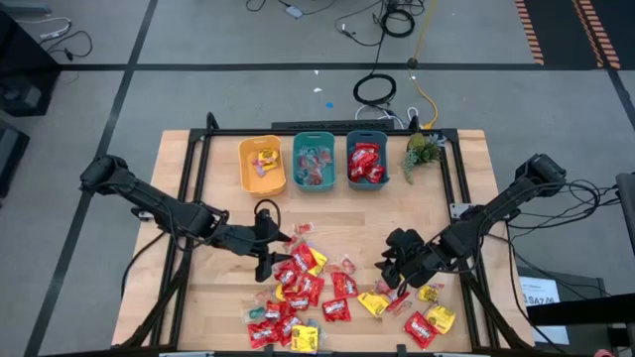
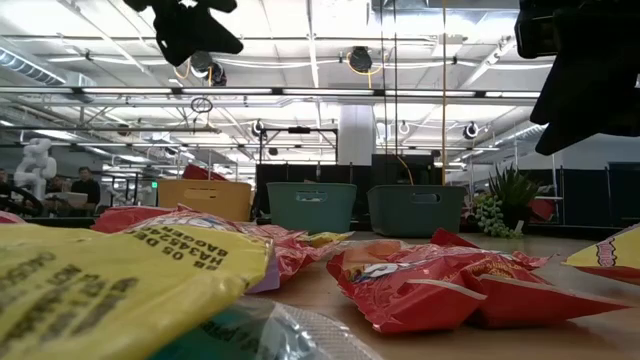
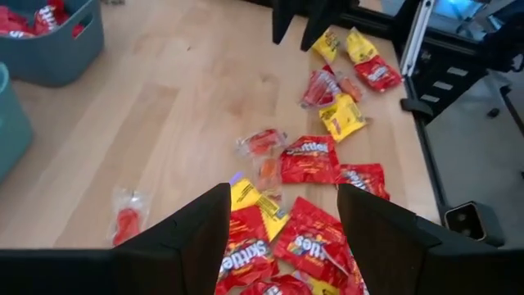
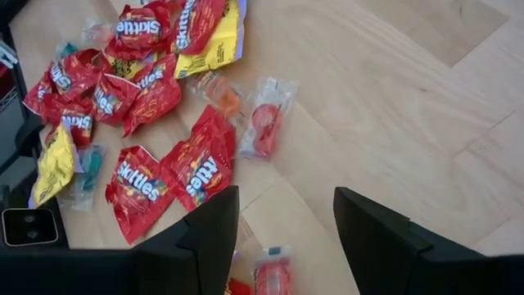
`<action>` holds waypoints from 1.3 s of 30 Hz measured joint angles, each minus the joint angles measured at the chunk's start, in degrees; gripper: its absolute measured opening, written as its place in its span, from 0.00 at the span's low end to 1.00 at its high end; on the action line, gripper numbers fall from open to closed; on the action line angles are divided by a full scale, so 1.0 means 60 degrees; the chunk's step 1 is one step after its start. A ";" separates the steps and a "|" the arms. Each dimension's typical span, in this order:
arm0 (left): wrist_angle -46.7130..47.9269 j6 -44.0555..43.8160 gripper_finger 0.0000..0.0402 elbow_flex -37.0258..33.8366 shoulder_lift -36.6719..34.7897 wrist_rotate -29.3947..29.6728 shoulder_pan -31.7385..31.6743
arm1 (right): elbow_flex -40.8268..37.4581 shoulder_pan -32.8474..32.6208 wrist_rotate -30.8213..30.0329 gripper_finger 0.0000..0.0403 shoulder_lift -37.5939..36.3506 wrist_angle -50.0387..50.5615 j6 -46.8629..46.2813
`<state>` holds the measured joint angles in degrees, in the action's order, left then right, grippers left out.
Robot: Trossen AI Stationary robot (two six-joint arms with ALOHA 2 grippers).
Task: Sort candy
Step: Put the red candy into the blue bin
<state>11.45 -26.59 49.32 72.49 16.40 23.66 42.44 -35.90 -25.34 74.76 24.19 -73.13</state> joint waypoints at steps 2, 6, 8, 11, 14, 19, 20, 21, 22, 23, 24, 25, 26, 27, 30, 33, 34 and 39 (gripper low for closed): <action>-0.0032 0.0004 0.59 0.0000 0.0000 -0.0004 -0.0004 | 0.0000 0.0000 -0.0007 0.48 0.0000 -0.0001 -0.0012; 0.0040 -0.0002 0.59 0.0000 0.0047 0.0149 -0.0015 | 0.0000 0.0000 -0.0012 0.48 0.0000 -0.0001 -0.0013; 0.0240 -0.0014 0.59 0.0000 0.0101 0.0151 -0.0005 | 0.0000 0.0004 -0.0016 0.48 0.0000 0.0003 -0.0006; 0.0269 -0.0182 0.59 0.0000 0.0354 0.0150 0.0118 | 0.0000 0.0004 -0.0069 0.48 0.0023 -0.0001 0.0002; 0.0292 -0.0601 0.59 0.0000 0.0853 0.0141 0.0314 | -0.0004 0.0011 -0.0268 0.48 0.0025 -0.0027 0.0013; 0.0726 -0.1177 0.59 -0.0007 0.1960 -0.0268 0.0510 | -0.0004 0.0011 -0.0371 0.48 0.0025 -0.0105 -0.0010; 0.0764 -0.1376 0.59 -0.0007 0.2143 -0.0460 0.0510 | -0.0004 0.0011 -0.0369 0.48 0.0025 -0.0150 -0.0011; 0.0749 -0.1532 0.59 -0.0007 0.2330 -0.0640 0.0510 | -0.0004 0.0011 -0.0368 0.48 0.0025 -0.0190 -0.0013; 0.0733 -0.1618 0.59 -0.0007 0.2515 -0.0825 0.0511 | -0.0004 0.0011 -0.0365 0.48 0.0025 -0.0210 -0.0013; 0.0766 -0.1687 0.59 -0.0007 0.2691 -0.0897 0.0517 | -0.0004 0.0011 -0.0365 0.48 0.0025 -0.0238 -0.0013; 0.0792 -0.1738 0.59 -0.0007 0.2873 -0.0927 0.0517 | -0.0004 0.0011 -0.0365 0.48 0.0025 -0.0290 -0.0013; 0.0773 -0.1749 0.59 -0.0007 0.3053 -0.0942 0.0510 | -0.0004 0.0011 -0.0362 0.48 0.0025 -0.0300 -0.0013; 0.0753 -0.1755 0.59 -0.0007 0.3235 -0.0993 0.0510 | -0.0004 0.0011 -0.0362 0.48 0.0025 -0.0291 -0.0013; 0.0754 -0.1755 0.59 -0.0007 0.3406 -0.1061 0.0510 | -0.0004 0.0011 -0.0361 0.48 0.0025 -0.0290 -0.0015; 0.0765 -0.1757 0.59 -0.0007 0.3895 -0.1235 0.0510 | -0.0004 0.0011 -0.0355 0.48 0.0025 -0.0297 -0.0017; 0.0714 -0.1763 0.58 0.0007 0.4201 -0.1235 0.0510 | -0.0004 0.0011 -0.0352 0.48 0.0025 -0.0370 -0.0018; 0.0689 -0.1763 0.58 0.0015 0.4268 -0.1235 0.0510 | -0.0004 0.0011 -0.0345 0.48 0.0025 -0.0370 -0.0021; 0.0680 -0.1770 0.47 0.0022 0.4369 -0.1329 0.0510 | -0.0004 0.0011 -0.0304 0.48 0.0025 -0.0394 -0.0021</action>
<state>15.53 -37.21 49.45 98.71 8.43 26.72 42.41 -35.83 -27.16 74.91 21.82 -73.25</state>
